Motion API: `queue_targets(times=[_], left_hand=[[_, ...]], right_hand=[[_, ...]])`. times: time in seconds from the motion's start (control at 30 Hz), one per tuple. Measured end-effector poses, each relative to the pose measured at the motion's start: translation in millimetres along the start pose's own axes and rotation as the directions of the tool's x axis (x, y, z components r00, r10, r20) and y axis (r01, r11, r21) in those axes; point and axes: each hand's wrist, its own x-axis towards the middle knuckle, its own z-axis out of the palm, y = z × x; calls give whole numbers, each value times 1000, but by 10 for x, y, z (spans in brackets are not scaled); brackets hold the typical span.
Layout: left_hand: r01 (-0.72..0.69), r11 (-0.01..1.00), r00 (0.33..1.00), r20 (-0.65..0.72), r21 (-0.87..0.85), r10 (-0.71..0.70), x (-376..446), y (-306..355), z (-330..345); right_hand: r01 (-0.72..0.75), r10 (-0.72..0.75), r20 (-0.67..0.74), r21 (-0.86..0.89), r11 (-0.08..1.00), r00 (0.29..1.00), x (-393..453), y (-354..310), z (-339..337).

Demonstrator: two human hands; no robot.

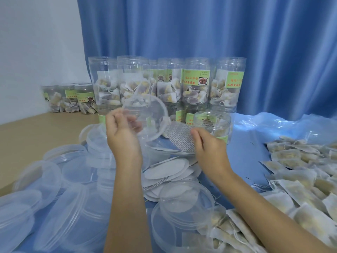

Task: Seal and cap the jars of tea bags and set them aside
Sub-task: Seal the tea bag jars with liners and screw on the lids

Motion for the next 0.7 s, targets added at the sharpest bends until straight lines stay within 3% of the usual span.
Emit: queue_targets(times=[0.07, 0.13, 0.17, 0.23, 0.33, 0.47, 0.53, 0.63, 0.7], left_hand=[[135, 977, 990, 50, -165, -128, 10, 9, 44], [207, 972, 976, 90, -108, -198, -5, -19, 92], [219, 975, 971, 107, -39, -213, -27, -34, 116], [228, 974, 962, 150, 13, -228, -80, -50, 166], [225, 973, 954, 192, 54, -232, -128, -47, 221], [159, 975, 965, 186, 156, -187, -135, -69, 235], [134, 977, 968, 189, 163, -164, -142, -68, 233], [111, 983, 971, 195, 146, -138, -164, -60, 250], [182, 982, 957, 221, 57, -190, -164, -31, 244]], right_hand=[[-141, 150, -52, 142, 980, 987, 50, -29, 1], [-274, 288, 20, 381, 883, 957, 111, -63, -15], [-325, 319, 106, 525, 786, 942, 131, -95, -36], [-361, 277, 235, 679, 639, 932, 142, -136, -74], [-348, 200, 285, 755, 555, 937, 151, -171, -104], [-394, 134, 371, 867, 304, 919, 179, -230, -186], [-402, 64, 402, 866, 296, 914, 180, -261, -218], [-345, 4, 377, 844, 411, 926, 163, -300, -220], [-327, -2, 361, 847, 420, 933, 165, -306, -220]])
